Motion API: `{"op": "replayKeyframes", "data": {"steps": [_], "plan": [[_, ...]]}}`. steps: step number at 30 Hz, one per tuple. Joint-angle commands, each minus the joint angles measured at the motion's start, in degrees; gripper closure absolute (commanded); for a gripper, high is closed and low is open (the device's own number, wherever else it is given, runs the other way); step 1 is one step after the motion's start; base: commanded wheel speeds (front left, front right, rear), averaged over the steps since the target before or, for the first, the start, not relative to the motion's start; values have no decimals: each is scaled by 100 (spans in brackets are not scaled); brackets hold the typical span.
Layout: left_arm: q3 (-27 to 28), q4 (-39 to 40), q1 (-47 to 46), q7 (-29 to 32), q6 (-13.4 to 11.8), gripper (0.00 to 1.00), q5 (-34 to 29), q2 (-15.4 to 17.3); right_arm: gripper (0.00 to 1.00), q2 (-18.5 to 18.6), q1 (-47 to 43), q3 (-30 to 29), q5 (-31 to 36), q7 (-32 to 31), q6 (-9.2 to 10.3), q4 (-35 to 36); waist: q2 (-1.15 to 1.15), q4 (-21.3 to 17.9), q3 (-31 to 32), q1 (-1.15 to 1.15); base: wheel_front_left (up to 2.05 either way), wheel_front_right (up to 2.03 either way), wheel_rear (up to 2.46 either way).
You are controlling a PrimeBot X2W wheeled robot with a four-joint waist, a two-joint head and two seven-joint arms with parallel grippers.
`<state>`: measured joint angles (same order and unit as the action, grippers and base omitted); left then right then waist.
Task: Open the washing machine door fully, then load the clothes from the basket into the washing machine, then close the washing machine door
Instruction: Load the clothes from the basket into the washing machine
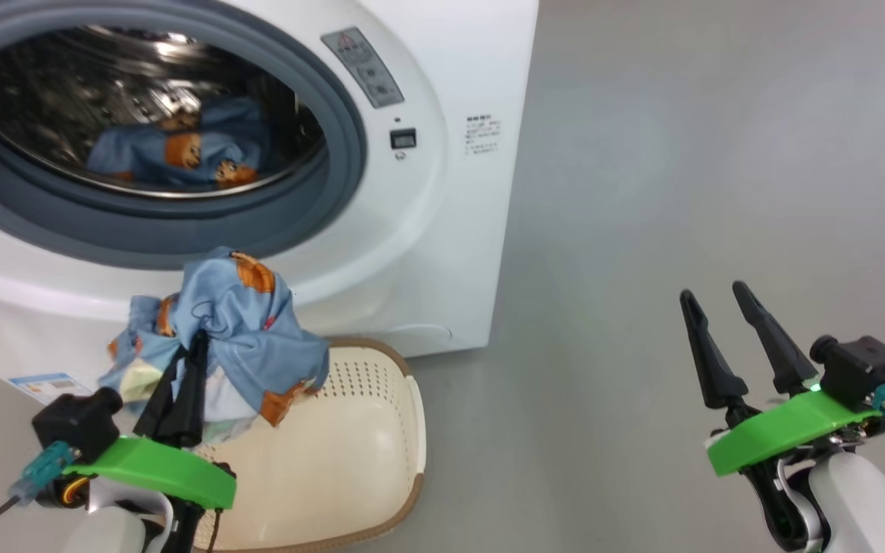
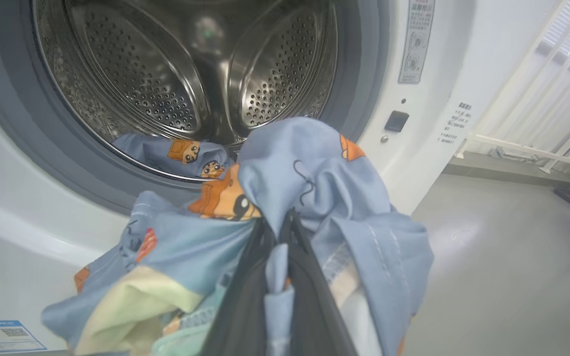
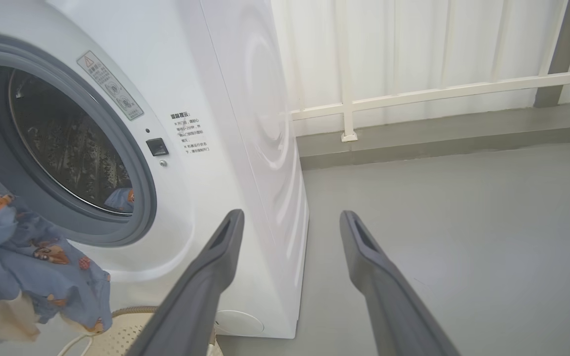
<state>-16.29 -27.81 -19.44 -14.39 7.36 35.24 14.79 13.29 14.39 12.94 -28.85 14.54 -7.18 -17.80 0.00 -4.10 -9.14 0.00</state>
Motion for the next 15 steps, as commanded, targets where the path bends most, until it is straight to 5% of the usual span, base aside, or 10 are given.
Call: {"op": "replayKeyframes", "data": {"steps": [1,15], "plan": [[274,240,-18,-61,-3,100,-101,107,0,112,-70,90,-67,46,-31,106,0,139,245,0,0,0,0],[765,892,396,-61,-21,100,-607,-186,0,286,-178,115,-86,46,-31,186,0,172,472,0,0,0,0]]}}
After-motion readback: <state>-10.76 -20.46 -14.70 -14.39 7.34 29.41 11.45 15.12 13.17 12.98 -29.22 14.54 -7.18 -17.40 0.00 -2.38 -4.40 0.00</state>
